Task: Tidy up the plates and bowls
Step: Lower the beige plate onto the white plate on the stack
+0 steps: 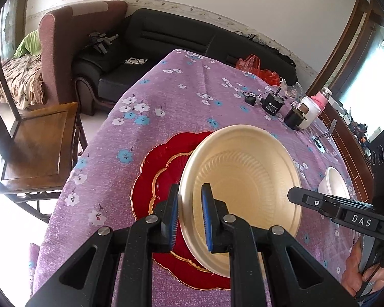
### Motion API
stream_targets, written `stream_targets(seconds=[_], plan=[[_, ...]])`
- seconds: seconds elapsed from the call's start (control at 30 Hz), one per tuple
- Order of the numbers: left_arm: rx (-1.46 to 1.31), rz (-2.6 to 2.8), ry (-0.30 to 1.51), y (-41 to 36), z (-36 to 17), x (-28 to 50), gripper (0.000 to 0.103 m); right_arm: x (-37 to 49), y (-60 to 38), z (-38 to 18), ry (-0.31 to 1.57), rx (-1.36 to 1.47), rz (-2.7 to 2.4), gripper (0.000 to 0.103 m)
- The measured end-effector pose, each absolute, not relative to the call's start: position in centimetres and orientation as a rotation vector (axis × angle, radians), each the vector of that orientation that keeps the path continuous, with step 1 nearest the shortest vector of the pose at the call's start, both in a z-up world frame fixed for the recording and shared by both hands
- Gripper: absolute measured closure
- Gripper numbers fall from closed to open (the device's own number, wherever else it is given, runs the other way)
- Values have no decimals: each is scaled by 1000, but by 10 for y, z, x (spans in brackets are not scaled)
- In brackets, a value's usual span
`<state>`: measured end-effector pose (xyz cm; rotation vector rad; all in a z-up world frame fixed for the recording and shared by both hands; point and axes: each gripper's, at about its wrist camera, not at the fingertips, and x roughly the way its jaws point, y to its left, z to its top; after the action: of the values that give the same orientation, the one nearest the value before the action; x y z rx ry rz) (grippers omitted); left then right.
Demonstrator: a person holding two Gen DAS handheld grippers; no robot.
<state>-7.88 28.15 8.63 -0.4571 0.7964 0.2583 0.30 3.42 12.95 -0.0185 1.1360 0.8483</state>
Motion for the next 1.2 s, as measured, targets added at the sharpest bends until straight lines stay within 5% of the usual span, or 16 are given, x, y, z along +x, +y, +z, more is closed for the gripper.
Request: stream_targets(seconds=[1.2], plan=[[-476, 244, 828, 277, 91, -80, 70, 0, 32, 126, 1163, -21, 866, 88]])
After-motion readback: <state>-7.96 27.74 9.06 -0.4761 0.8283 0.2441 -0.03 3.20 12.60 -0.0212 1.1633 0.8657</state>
